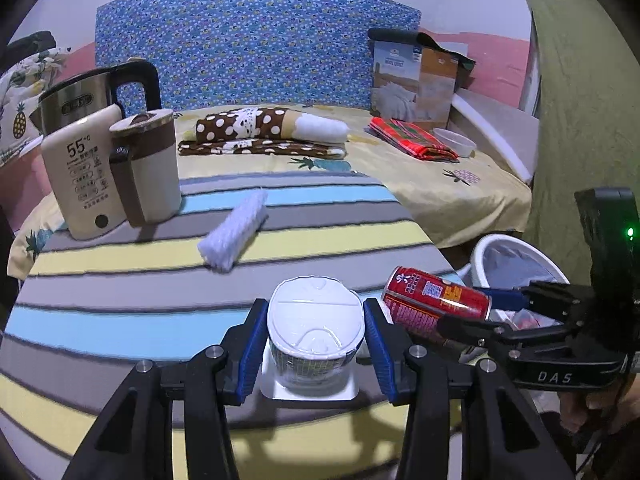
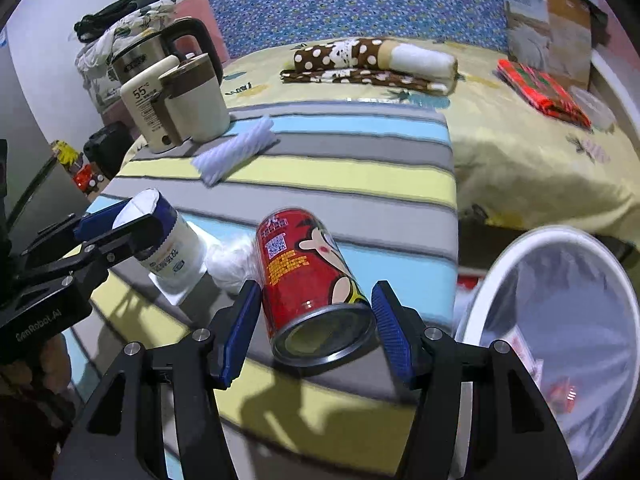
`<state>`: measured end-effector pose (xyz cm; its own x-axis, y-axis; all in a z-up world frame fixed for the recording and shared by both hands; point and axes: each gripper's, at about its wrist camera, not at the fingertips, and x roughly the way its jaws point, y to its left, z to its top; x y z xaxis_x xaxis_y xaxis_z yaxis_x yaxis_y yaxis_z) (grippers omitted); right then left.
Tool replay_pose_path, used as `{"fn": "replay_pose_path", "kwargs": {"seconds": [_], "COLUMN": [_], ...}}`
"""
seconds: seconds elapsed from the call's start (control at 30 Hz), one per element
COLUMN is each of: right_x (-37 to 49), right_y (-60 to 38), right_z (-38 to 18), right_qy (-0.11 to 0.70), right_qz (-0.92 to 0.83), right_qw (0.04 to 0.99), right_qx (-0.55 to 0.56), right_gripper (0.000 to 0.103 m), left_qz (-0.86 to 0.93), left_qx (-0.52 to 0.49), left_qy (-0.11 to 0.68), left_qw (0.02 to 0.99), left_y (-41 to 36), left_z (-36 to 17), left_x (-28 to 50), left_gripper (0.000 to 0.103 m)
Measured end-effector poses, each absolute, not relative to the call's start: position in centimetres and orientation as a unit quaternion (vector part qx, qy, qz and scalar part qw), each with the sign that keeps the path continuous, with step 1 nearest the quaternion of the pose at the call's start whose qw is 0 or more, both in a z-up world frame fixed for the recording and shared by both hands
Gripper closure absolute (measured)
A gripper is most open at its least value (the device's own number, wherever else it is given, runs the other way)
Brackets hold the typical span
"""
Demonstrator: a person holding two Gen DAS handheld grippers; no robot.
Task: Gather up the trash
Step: 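Grasp the red cartoon can with the right tool and lift it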
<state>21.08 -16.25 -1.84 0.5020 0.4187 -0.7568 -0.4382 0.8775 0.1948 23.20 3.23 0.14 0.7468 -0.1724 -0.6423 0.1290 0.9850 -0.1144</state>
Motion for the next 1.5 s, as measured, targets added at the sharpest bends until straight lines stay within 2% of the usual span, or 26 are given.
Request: {"fn": "replay_pose_path", "kwargs": {"seconds": [0.5,0.97,1.17,1.37,1.5], "right_x": [16.7,16.2,15.8,15.5,15.0], "right_y": [-16.2,-15.5,-15.6,-16.0,-16.1], "right_z": [-2.7,-4.0,-4.2,-4.1,-3.5], "right_qy": [0.429,0.424,0.418,0.414,0.404], "right_qz": [0.266,0.273,0.271,0.273,0.269], "right_qw": [0.863,0.863,0.867,0.868,0.874], "right_qx": [-0.013,-0.029,-0.024,-0.008,-0.003], "right_gripper": [0.043,0.041,0.041,0.042,0.042], "left_qz": [-0.079,-0.070,-0.073,-0.070,-0.069], "left_qx": [-0.048,-0.046,-0.051,-0.057,-0.054], "left_qy": [0.354,0.377,0.381,0.384,0.378], "left_qw": [0.931,0.922,0.920,0.919,0.921], "left_y": [3.7,4.1,4.3,4.7,4.5], "left_z": [0.6,-1.6,-2.6,-3.1,-3.1], "left_x": [17.6,18.2,17.9,17.7,17.5], "left_gripper": [0.055,0.054,0.046,0.046,0.053]}}
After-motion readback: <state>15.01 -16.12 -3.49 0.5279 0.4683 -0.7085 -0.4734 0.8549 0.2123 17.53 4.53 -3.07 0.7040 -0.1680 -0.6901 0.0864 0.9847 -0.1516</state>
